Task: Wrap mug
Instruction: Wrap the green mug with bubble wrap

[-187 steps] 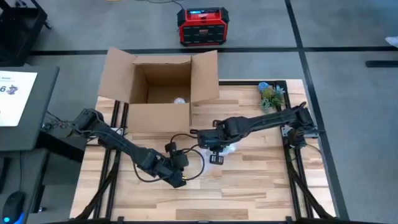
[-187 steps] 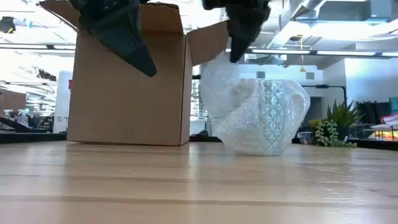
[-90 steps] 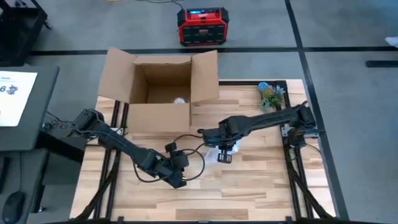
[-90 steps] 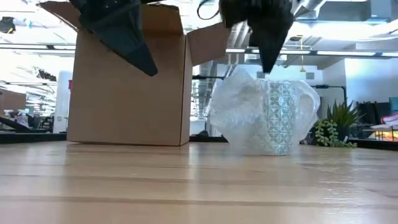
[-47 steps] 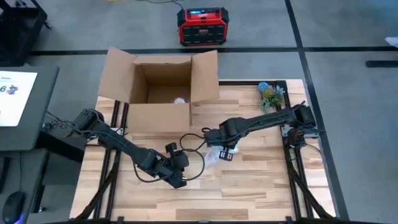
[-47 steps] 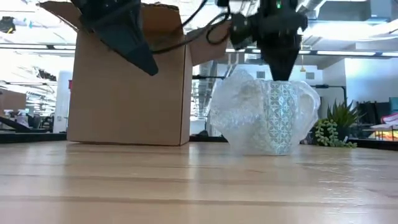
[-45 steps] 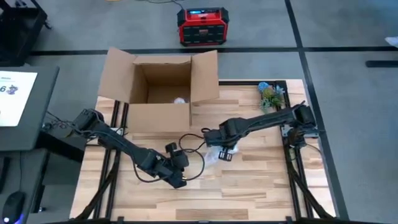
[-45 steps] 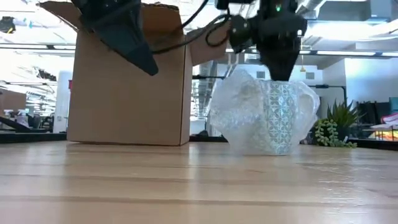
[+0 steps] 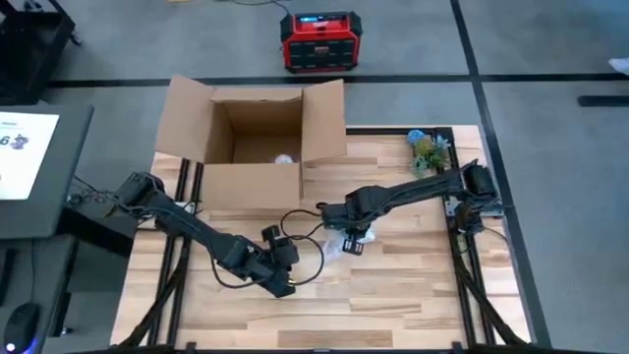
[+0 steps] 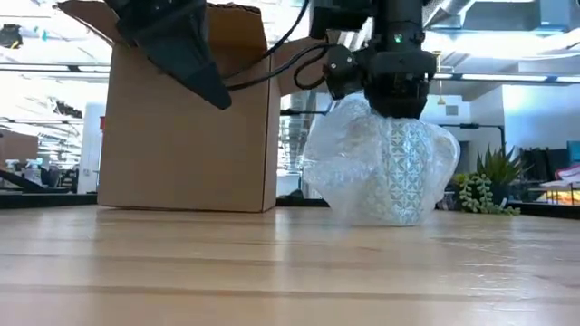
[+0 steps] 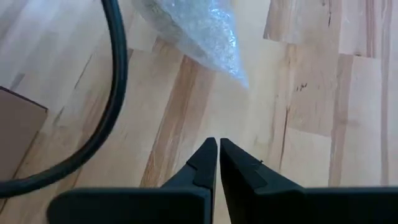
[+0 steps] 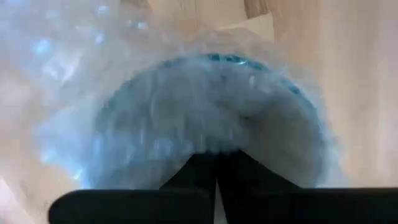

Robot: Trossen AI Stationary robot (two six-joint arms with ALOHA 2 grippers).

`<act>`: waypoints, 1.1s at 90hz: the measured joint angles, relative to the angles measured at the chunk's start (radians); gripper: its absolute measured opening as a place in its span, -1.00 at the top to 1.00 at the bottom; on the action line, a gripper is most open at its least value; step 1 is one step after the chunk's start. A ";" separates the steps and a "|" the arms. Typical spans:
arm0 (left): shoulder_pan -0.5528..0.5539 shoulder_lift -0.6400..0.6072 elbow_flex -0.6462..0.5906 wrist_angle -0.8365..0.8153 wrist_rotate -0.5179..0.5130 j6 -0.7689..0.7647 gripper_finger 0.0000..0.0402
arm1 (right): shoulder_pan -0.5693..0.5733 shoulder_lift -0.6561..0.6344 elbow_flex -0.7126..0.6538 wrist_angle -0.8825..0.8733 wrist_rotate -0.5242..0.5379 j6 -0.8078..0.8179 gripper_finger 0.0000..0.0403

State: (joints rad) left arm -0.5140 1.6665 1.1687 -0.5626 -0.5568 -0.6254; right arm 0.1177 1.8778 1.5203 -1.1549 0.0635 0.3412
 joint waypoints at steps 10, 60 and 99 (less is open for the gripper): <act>0.000 0.000 0.000 -0.001 0.000 0.000 1.00 | 0.034 -0.005 0.123 -0.128 0.029 0.004 1.00; -0.001 0.000 0.000 0.000 0.000 0.000 1.00 | -0.004 -0.007 -0.043 0.126 0.012 -0.049 1.00; -0.002 0.000 0.000 0.002 0.000 -0.001 1.00 | -0.059 -0.023 -0.249 0.337 -0.068 -0.077 1.00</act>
State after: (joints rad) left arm -0.5156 1.6665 1.1687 -0.5607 -0.5564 -0.6259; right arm 0.0587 1.8549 1.2711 -0.8177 -0.0047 0.2640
